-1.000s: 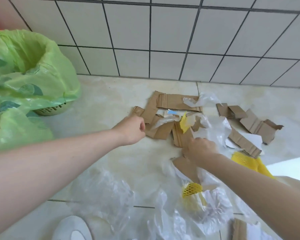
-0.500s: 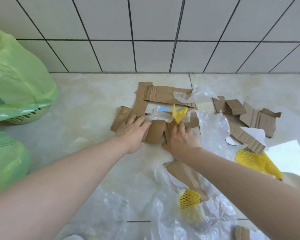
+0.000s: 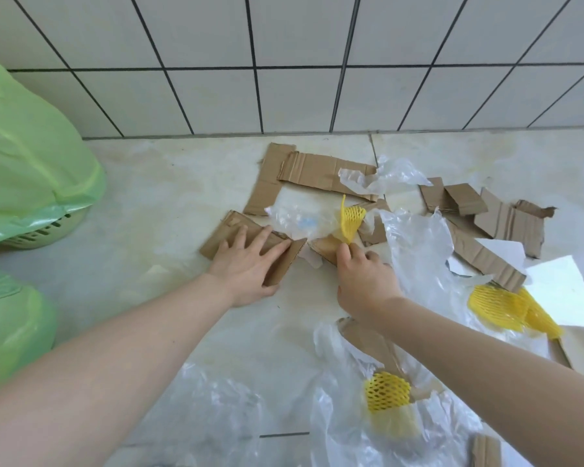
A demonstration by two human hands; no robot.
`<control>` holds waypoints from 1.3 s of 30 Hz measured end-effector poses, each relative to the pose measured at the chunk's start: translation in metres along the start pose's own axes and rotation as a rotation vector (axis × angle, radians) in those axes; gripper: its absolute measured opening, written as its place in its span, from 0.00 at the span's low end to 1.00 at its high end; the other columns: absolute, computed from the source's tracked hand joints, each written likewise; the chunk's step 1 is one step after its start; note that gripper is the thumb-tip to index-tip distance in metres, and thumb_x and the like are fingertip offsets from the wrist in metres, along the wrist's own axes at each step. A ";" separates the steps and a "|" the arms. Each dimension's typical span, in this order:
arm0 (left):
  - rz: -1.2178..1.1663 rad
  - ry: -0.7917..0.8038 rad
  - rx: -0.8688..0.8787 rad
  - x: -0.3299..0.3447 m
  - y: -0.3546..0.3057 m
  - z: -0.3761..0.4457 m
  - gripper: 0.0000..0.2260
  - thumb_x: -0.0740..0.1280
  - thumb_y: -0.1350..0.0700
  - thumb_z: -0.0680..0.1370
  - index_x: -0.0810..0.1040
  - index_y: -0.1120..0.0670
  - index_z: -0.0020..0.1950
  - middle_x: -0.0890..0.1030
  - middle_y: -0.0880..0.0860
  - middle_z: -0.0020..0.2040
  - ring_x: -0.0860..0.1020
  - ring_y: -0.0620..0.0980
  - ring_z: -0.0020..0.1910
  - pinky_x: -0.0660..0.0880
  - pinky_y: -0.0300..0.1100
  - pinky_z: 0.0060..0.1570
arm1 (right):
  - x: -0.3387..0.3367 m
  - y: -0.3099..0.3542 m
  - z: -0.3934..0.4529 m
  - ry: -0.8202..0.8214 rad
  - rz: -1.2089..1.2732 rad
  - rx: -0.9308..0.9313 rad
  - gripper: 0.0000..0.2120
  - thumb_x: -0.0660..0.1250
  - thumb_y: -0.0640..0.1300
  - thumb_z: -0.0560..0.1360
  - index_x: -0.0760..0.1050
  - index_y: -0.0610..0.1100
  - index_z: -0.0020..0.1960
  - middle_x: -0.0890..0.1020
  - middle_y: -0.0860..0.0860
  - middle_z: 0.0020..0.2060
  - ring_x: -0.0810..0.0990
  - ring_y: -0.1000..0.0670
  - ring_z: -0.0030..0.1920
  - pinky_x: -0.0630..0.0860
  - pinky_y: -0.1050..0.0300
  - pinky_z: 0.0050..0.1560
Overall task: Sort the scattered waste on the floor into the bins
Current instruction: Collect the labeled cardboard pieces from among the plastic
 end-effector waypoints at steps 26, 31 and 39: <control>-0.880 -0.698 -0.299 -0.067 0.060 -0.040 0.18 0.65 0.50 0.78 0.64 0.55 0.32 0.68 0.51 0.28 0.67 0.51 0.29 0.64 0.45 0.31 | -0.035 0.017 -0.009 0.320 0.474 -0.218 0.11 0.68 0.46 0.69 0.77 0.40 0.48 0.79 0.46 0.46 0.77 0.47 0.46 0.75 0.54 0.44; -1.385 -0.576 -0.493 -0.083 0.071 0.000 0.16 0.64 0.48 0.78 0.70 0.52 0.33 0.72 0.50 0.32 0.70 0.48 0.31 0.69 0.37 0.33 | -0.032 0.043 0.012 0.283 0.229 -0.427 0.16 0.64 0.46 0.73 0.75 0.42 0.59 0.61 0.43 0.74 0.55 0.44 0.74 0.59 0.53 0.68; -1.822 -0.281 -0.557 -0.091 0.053 0.058 0.10 0.67 0.49 0.77 0.78 0.55 0.52 0.83 0.53 0.47 0.82 0.52 0.45 0.80 0.46 0.47 | -0.019 0.042 0.030 0.151 0.140 -0.334 0.27 0.67 0.56 0.69 0.67 0.45 0.64 0.52 0.41 0.75 0.48 0.36 0.74 0.64 0.40 0.68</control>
Point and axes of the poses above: each hand's wrist, its own z-axis towards the middle knuckle, its own x-axis out of the palm, y = z × x, the point moved 2 cm from there along z, towards the middle knuckle
